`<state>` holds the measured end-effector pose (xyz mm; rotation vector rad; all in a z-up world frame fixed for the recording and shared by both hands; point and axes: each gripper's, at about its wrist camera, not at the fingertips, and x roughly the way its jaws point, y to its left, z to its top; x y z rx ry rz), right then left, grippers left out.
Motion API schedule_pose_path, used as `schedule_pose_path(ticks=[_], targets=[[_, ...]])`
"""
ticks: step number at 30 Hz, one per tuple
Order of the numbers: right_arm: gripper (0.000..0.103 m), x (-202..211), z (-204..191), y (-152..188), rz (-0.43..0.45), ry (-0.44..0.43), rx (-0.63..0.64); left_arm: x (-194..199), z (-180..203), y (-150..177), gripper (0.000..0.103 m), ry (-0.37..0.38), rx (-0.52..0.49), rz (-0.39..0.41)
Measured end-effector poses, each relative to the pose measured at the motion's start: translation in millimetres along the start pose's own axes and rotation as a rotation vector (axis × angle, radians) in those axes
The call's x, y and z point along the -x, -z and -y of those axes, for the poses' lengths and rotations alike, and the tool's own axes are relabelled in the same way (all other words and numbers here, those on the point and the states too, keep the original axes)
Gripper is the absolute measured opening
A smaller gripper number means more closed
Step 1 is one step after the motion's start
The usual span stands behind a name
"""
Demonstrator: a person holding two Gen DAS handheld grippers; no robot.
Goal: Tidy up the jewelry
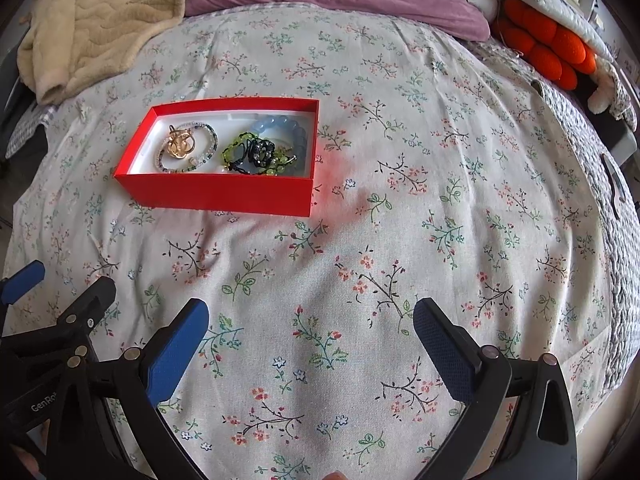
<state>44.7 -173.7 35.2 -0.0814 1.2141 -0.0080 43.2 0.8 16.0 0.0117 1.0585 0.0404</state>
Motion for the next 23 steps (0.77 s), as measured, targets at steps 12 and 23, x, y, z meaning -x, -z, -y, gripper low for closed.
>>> schedule_pose_path(ticks=[12,23], targets=[[0.103,-2,-1,0,-0.003,0.003,0.001,0,-1,1,0.102,-0.012,0.004,0.000],[0.103,-12,-1,4,-0.013,0.032,0.011,-9,-3,2,0.102,-0.028,-0.005,0.008]])
